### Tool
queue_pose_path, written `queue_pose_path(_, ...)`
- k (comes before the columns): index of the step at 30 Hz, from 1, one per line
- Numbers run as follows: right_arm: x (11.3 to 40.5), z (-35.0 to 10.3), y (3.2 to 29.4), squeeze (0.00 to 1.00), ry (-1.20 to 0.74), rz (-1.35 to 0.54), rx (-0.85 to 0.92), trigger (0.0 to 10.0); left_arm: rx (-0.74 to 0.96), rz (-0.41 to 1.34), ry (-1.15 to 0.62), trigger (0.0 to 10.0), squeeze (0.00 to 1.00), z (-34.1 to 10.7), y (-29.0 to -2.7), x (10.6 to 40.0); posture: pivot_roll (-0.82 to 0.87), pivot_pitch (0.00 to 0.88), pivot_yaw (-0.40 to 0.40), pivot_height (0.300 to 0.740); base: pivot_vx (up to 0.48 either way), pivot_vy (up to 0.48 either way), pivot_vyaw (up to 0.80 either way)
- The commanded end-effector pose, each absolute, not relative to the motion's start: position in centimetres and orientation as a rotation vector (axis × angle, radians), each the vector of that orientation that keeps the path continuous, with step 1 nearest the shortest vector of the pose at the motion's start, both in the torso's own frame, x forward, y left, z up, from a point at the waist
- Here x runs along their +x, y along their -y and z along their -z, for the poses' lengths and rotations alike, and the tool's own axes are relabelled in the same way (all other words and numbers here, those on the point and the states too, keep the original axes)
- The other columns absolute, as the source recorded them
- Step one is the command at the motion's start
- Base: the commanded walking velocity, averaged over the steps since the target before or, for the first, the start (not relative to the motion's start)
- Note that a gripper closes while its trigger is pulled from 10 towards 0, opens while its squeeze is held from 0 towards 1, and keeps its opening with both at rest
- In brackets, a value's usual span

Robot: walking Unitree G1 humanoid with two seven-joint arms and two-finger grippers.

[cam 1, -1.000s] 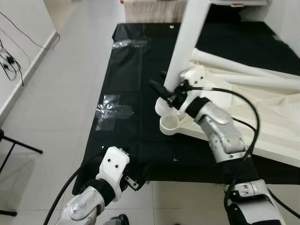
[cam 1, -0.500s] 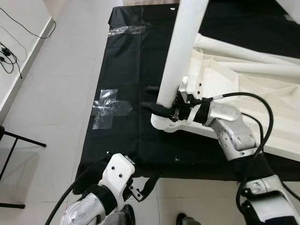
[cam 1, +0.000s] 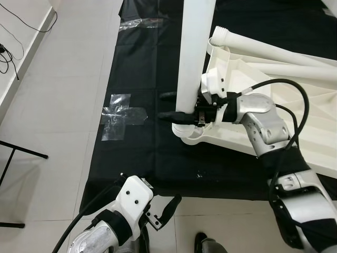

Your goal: Building children table

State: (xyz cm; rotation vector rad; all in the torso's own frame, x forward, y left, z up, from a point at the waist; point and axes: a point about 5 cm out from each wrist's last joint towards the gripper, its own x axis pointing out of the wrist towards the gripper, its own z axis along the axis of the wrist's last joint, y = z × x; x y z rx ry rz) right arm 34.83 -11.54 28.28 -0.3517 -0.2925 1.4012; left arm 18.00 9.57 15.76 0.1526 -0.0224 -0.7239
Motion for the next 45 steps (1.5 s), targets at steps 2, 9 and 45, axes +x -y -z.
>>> queue_pose_path(2,34.9,-28.9,12.3,0.00,0.319,-1.408,-0.312,10.0,0.154,0.727,0.013,10.0,0.00,-15.6,-9.6,17.6,0.05,0.356,0.000,0.740,0.000,0.000,0.00)
queue_pose_path(9,34.7,-29.3,13.6,0.00,0.316,-1.445,-0.298,10.0,0.149,0.728,0.013,10.0,0.00,-15.6,-9.6,17.7,0.04,0.359,0.005,0.740,0.000,0.000,0.00)
queue_pose_path(45,35.6,-28.5,13.1,0.00,0.283,-1.403,-0.369,10.0,0.140,0.735,0.021,10.0,0.00,-15.6,-9.4,17.7,0.04,0.361,0.001,0.740,0.000,0.000,0.00)
